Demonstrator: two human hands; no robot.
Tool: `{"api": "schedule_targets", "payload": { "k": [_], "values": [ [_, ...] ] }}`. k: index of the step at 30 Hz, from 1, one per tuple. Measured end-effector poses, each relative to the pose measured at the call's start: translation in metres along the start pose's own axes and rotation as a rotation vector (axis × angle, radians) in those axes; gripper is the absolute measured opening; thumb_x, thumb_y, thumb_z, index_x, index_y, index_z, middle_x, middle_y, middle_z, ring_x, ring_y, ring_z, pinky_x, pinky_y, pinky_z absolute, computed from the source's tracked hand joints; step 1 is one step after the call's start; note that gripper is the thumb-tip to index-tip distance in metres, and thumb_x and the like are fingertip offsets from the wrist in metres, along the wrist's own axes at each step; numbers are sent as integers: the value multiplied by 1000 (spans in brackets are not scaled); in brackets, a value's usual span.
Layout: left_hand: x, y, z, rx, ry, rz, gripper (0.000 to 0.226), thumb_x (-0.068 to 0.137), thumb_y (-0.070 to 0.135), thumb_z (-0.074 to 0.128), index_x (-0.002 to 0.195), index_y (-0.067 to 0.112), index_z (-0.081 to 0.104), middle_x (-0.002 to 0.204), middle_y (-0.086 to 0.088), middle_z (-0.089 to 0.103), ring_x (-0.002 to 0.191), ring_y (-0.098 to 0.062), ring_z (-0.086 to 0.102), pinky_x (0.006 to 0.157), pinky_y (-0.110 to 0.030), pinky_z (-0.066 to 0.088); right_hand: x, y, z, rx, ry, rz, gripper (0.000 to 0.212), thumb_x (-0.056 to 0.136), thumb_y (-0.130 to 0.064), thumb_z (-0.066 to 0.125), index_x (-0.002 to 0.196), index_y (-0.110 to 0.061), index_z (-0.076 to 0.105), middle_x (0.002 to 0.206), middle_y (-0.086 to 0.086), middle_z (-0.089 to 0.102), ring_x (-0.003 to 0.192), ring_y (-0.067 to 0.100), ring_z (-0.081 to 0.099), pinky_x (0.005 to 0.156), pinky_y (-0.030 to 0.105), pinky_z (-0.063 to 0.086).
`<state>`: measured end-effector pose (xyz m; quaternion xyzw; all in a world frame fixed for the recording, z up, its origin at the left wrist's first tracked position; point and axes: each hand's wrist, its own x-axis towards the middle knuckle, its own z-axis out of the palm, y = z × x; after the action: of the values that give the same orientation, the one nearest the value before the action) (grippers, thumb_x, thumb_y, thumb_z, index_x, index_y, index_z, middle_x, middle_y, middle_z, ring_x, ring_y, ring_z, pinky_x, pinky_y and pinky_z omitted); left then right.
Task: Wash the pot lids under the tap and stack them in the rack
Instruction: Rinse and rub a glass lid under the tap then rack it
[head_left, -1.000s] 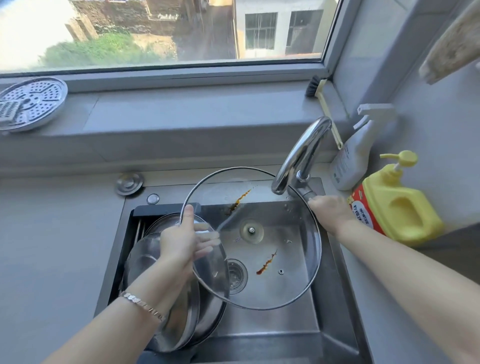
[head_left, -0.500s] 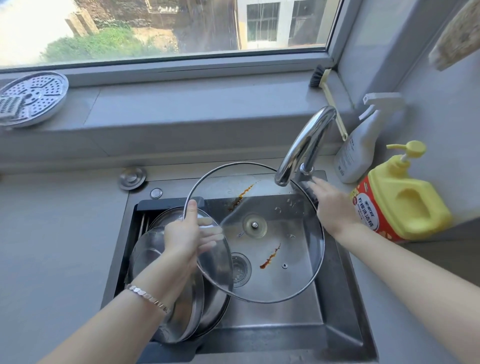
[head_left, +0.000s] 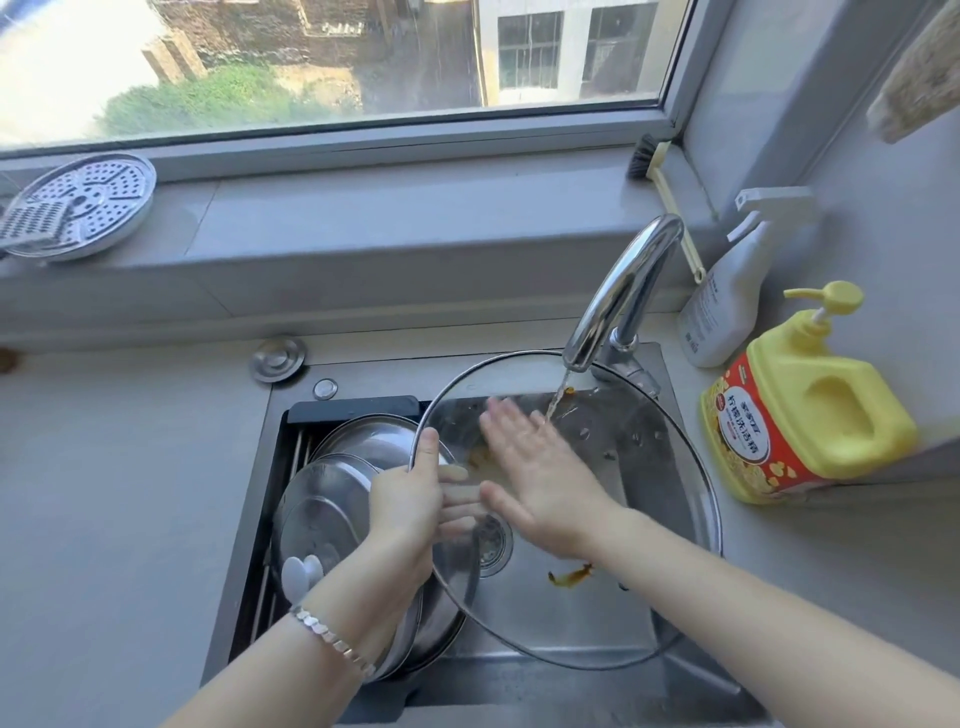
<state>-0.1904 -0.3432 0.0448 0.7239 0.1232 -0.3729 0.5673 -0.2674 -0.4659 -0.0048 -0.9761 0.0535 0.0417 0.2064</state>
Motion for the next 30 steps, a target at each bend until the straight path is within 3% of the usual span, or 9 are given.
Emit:
{"api": "schedule_targets", "payload": {
  "k": [2, 6, 10, 13, 15, 19, 24, 28, 30],
  "values": [
    [-1, -2, 0, -22, -4, -4, 55, 94, 44, 43, 85, -4, 66, 61, -18, 70, 50, -24, 68, 43, -26, 54, -10, -18, 7, 40, -63, -138, 78, 82, -66, -2, 140, -14, -10, 148, -5, -14, 139, 13, -18, 114, 25, -13],
    [-4, -4, -3, -26, 1, -12, 55, 94, 48, 41, 87, -3, 61, 69, -18, 69, 47, -20, 67, 40, -21, 52, -11, 18, -12, -41, -24, 131, 93, 71, -76, -13, 143, -17, -16, 148, -2, -24, 142, 12, -18, 114, 26, -15],
    [-4, -3, -3, -24, 19, 24, 53, 94, 45, 43, 81, -2, 64, 58, -13, 69, 47, -21, 67, 39, -22, 51, -18, -11, 8, -117, 9, -161, 76, 91, -60, 3, 146, -9, 9, 153, 10, 11, 141, 21, 10, 113, 31, 6],
    [-5, -2, -6, -23, 24, 28, 54, 94, 46, 43, 83, -3, 62, 54, -10, 69, 46, -21, 67, 39, -22, 51, -11, 18, -5, -61, 21, 72, 81, 81, -68, -5, 144, -18, -13, 151, 1, -19, 140, 13, -16, 118, 32, -4],
    [-6, -3, -6, -22, 22, 26, 55, 94, 46, 43, 85, -5, 61, 54, -12, 69, 46, -21, 67, 39, -22, 50, -9, 26, -16, -77, 26, 205, 84, 78, -65, -4, 144, -15, -16, 151, 2, -24, 140, 13, -21, 117, 31, -10],
    [-5, -7, -2, -6, 43, 35, 51, 93, 43, 48, 80, -2, 67, 61, -15, 70, 52, -24, 69, 47, -29, 56, -7, -25, 6, -25, -2, -183, 72, 87, -53, 16, 141, -12, -7, 151, 3, -8, 141, 19, -9, 113, 25, -12],
    [-9, -7, 1, 16, -5, 6, 57, 95, 47, 41, 84, -5, 63, 57, -14, 69, 47, -23, 67, 39, -23, 51, 11, 7, -19, -46, 54, 225, 70, 87, -55, 4, 143, -19, -18, 149, -2, -27, 138, 9, -24, 115, 30, -14],
    [-11, -9, 3, 31, 49, 2, 55, 93, 48, 42, 73, 4, 67, 47, -5, 66, 48, -20, 66, 51, -33, 58, 10, -37, 5, 69, -20, -90, 73, 80, -54, 0, 140, -17, -16, 145, -6, -25, 136, 6, -23, 114, 25, -14],
    [-12, -9, -2, 15, 27, -30, 63, 94, 52, 36, 77, -1, 65, 54, -12, 68, 47, -22, 67, 47, -30, 57, 14, -14, -2, 10, 0, 6, 72, 83, -56, 1, 144, -20, -13, 147, -7, -24, 137, 4, -22, 115, 27, -12]
  ]
}}
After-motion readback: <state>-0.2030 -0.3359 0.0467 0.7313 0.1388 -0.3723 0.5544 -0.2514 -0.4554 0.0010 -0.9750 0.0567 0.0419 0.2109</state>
